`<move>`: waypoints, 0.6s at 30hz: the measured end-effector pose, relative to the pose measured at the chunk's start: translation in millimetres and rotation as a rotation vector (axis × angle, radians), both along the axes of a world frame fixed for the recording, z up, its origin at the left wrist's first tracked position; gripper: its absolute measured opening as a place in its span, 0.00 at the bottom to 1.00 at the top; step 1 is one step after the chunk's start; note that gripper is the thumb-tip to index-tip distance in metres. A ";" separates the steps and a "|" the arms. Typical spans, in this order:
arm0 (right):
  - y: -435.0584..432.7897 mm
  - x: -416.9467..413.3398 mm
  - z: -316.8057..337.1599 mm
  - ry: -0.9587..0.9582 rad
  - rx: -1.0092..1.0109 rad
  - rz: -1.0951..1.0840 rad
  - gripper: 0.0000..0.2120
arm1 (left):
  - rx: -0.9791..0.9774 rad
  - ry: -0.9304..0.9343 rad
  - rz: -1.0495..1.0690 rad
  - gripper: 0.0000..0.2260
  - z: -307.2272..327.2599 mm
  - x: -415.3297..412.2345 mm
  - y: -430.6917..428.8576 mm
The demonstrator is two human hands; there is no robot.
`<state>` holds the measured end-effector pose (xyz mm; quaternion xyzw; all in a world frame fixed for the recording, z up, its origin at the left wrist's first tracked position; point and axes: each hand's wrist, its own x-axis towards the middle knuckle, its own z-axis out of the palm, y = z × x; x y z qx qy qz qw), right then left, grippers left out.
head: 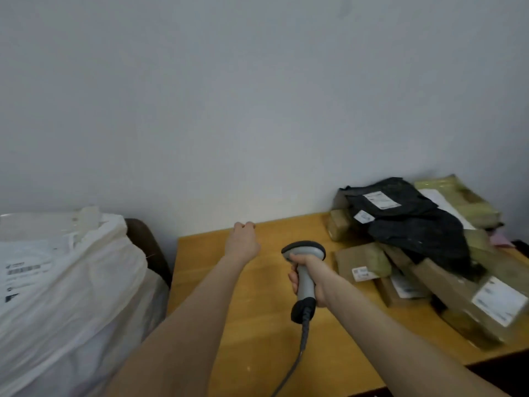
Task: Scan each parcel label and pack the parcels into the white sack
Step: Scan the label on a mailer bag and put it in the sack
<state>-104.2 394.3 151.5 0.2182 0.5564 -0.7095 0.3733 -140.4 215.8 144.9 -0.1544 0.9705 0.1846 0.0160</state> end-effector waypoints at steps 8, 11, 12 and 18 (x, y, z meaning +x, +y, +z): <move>190.3 -16.1 -7.9 0.076 0.175 -0.222 0.10 | 0.021 -0.026 -0.185 0.22 -13.3 -35.5 200.2; 239.3 -26.4 -6.7 0.088 0.182 -0.330 0.09 | 0.027 -0.043 -0.268 0.23 -17.5 -48.3 247.2; 253.9 -31.8 -6.2 0.094 0.185 -0.363 0.09 | 0.032 -0.048 -0.295 0.24 -19.3 -54.1 259.9; 322.5 -82.1 -9.2 0.120 0.239 -0.549 0.10 | -0.015 -0.075 -0.540 0.28 -42.8 -102.8 316.9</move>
